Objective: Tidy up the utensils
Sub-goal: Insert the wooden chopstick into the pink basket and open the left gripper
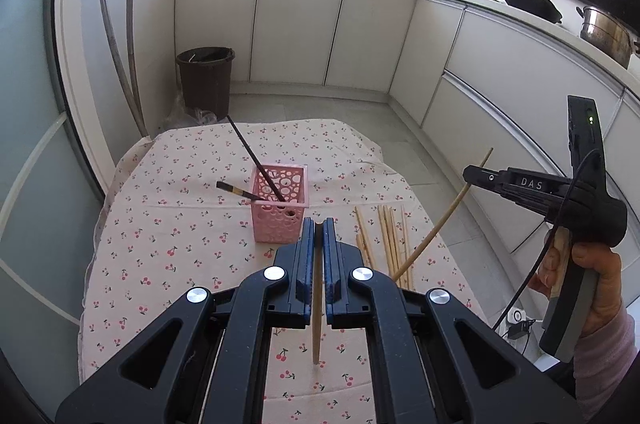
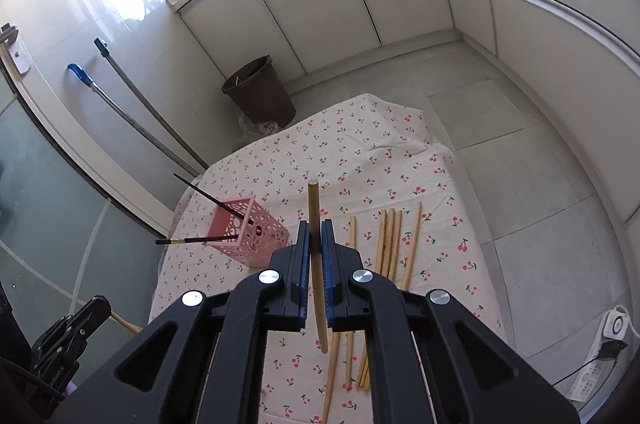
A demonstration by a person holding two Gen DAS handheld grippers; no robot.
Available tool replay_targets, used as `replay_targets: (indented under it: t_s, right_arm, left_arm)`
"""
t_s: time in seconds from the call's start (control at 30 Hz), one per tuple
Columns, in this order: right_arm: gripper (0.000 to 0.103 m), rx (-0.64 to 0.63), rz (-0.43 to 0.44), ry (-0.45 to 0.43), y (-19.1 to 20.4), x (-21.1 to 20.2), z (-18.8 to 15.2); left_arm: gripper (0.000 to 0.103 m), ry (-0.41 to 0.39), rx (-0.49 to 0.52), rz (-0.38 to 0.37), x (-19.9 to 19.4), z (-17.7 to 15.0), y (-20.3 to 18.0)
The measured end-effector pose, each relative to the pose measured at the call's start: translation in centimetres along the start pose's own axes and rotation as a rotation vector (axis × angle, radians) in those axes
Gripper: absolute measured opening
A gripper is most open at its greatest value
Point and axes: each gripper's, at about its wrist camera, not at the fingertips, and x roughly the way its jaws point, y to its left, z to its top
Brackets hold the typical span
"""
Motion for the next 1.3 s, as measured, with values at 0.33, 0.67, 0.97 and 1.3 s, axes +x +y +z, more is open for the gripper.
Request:
replay_targets:
  t_s: [0.33, 0.67, 0.97, 1.3]
  right_arm:
    - [0.006, 0.02, 0.064, -0.113, 1.7, -2.5, 5.0]
    - [0.006, 0.019, 0.114, -0.181, 3.4, -2.2, 8.5]
    - [0.006, 0.03, 0.135, -0.163, 4.2, -0.6, 9.3]
    - [0.006, 0.039, 0.162, -0.159, 5.9, 0.6, 9.3]
  left_arm:
    - [0.004, -0.173, -0.056, -0.018, -2.2, 7.4, 0.2]
    - [0.004, -0.326, -0.107, 0.092, -1.1, 12.9, 1.2]
    - [0.005, -0.171, -0.2, 0.138, 5.6, 12.6, 4.0]
    - [0.032, -0.199, -0.366, 0.167, 2.2, 12.1, 7.8]
